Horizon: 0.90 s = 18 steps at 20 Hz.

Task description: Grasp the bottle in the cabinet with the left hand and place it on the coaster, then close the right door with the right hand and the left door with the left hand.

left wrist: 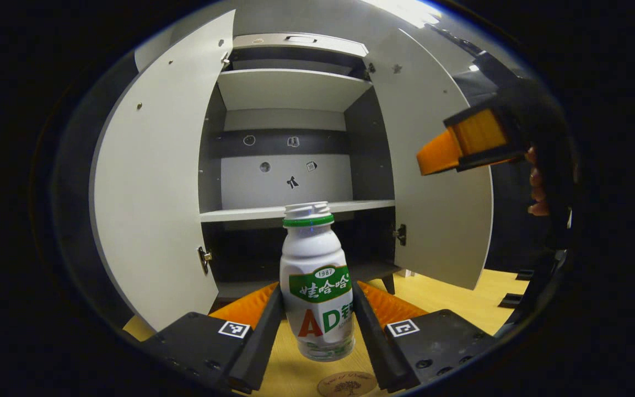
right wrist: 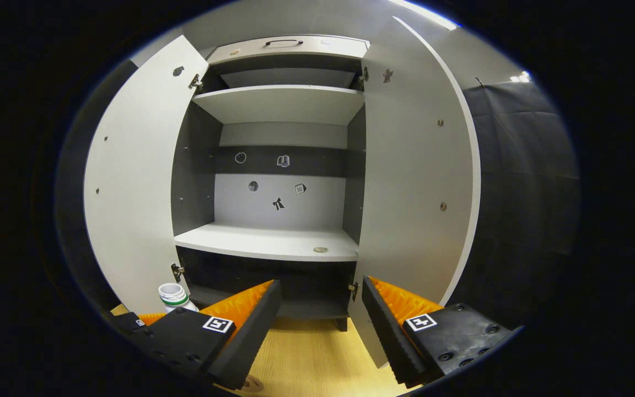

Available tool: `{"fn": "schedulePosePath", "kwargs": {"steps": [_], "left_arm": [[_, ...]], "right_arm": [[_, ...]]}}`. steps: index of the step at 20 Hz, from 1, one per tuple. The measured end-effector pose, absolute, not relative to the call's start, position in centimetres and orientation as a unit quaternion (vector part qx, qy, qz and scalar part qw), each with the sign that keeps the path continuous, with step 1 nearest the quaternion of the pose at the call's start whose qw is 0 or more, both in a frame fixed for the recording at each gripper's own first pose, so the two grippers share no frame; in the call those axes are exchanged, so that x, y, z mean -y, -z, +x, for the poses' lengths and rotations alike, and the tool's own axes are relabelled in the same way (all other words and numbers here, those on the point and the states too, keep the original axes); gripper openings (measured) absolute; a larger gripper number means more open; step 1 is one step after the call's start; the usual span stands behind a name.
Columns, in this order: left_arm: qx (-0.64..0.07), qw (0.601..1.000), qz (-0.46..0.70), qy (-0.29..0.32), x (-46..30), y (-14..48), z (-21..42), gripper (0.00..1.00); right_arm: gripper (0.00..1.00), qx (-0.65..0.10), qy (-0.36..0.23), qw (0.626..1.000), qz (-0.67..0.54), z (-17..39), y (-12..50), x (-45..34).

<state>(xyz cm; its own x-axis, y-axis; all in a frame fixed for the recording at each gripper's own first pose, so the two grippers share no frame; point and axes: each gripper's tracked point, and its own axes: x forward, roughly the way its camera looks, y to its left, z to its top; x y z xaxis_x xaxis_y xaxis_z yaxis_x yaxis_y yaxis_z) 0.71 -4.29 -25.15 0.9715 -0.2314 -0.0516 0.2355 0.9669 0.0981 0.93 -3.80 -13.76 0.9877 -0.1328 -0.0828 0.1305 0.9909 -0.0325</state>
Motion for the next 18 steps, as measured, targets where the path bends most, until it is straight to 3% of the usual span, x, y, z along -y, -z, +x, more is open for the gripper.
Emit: {"fn": "schedulePosePath", "kwargs": {"steps": [8,18], "left_arm": [[-0.046,0.995,0.035,0.081,5.1,32.2,-1.4,0.75],[-0.043,0.996,0.041,0.065,5.7,35.7,-3.6,0.75]], "right_arm": [[0.97,-0.052,0.042,0.997,-0.04,1.3,18.0,5.0],[0.98,-0.071,0.006,0.995,-0.068,0.1,22.1,3.4]]}}
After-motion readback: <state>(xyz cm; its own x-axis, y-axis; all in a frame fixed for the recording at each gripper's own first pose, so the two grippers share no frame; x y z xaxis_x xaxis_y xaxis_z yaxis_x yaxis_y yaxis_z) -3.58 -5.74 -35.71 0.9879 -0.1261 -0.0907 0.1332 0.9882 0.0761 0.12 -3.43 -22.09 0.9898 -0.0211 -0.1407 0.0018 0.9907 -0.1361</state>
